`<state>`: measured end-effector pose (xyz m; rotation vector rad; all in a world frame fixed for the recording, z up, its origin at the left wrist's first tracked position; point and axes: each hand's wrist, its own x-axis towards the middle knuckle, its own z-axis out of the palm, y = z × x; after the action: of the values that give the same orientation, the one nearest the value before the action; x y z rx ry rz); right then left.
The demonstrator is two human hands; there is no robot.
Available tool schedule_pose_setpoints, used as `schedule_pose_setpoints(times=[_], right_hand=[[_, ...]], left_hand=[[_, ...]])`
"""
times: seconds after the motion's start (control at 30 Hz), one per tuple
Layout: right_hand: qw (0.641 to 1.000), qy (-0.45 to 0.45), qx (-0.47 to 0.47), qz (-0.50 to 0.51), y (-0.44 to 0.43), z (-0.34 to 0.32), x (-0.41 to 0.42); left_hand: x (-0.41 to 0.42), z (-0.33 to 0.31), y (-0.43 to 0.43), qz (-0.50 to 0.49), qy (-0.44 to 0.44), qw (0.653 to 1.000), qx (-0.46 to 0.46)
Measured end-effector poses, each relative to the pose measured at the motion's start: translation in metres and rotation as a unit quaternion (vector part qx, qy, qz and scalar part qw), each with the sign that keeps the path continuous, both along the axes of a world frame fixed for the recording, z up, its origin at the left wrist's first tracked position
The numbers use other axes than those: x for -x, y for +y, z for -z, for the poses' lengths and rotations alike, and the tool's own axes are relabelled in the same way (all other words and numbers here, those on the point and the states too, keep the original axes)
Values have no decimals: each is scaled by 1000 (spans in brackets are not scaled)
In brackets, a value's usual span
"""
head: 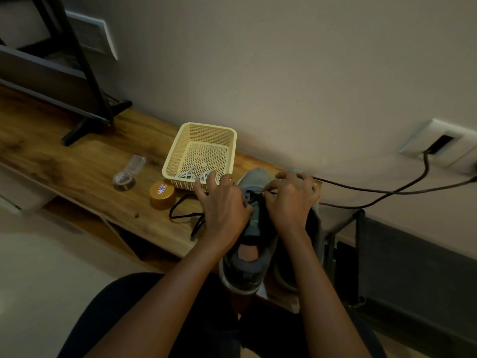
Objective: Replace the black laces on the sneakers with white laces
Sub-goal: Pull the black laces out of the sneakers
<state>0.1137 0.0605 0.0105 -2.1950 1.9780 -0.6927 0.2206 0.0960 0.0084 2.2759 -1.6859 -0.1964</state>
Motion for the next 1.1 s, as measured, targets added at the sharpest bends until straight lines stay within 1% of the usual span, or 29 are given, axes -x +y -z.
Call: schedule_pose_setpoints(times=[0.03,0.1,0.2,0.33,0.4,0.53,0.6,0.7,0.73,0.8,0.87,0.93,1.03,1.1], right_hand=[[1000,-10,19,19,0,0,1],[999,-10,21,25,0,1,1],[999,14,-33,-23,1,-1,-1],[988,87,-90,-96,4,-2,-6],[985,102,-98,-99,3,-1,-6],[986,100,-88,-98,2,-1,-2],[990,100,-57,-81,4,2,-3],[998,63,13,21,6,3,-7],[997,57,21,49,6,3,-7],[996,55,12,64,5,2,-7],[998,42,-2,40,3,1,-5],[999,41,-25,-4,2,0,-3],[991,80,-83,-71,4,-1,-5],[988,93,-96,-84,4,-1,-6]], left_hand=[[0,-1,0,-2,2,1000,-1],[-1,-1,0,-1,5,1000,-3],[-3,1,0,1,6,1000,-1],[-3,2,-1,4,8,1000,-2],[-3,2,-1,4,10,1000,-4],[-2,2,-2,1,8,1000,-5],[-2,3,-2,0,8,1000,-2],[-1,2,-2,-3,17,1000,3],[-1,1,-2,-4,19,1000,3],[-1,1,-1,-4,23,1000,2],[-2,1,-2,-3,25,1000,3],[-3,3,-2,-2,23,1000,2],[-3,4,-2,2,19,1000,5],[-2,5,-3,4,19,1000,8]])
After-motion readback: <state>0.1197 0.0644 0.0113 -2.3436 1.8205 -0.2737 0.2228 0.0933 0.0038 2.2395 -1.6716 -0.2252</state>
